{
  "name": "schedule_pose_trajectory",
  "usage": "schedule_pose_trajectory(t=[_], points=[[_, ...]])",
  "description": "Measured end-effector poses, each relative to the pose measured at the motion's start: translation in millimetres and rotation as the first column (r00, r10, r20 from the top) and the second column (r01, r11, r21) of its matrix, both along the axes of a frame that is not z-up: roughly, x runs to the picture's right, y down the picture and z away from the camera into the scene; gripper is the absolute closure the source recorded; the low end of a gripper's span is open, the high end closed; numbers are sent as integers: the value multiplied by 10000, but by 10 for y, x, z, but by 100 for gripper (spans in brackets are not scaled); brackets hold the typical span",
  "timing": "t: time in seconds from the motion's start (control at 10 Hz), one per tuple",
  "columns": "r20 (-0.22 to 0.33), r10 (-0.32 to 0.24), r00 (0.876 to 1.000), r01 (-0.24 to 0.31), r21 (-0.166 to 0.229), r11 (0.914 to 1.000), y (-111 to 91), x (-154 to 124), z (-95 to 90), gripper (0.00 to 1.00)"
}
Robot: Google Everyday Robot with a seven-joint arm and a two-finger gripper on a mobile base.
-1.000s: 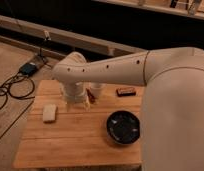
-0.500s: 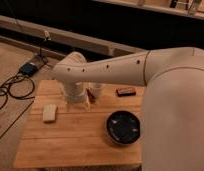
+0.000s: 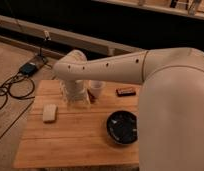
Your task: Knock the bottle over
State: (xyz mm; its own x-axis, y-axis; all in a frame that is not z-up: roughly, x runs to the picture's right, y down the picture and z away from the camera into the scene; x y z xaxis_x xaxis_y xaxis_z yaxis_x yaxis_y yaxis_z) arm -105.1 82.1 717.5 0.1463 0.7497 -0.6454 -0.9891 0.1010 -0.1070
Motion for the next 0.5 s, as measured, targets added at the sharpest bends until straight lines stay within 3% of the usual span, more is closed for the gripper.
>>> schedule_pose_trajectory(t=[0.2,0.3,0.5], points=[[683,-962,9930,939,372,9949,-250,-80,184,35],[1217,-1643,9789,1577,627,9855,-398,-181,275,35],[2076,-2738,9391,2565,1065,9606,-583,-380,358,35]])
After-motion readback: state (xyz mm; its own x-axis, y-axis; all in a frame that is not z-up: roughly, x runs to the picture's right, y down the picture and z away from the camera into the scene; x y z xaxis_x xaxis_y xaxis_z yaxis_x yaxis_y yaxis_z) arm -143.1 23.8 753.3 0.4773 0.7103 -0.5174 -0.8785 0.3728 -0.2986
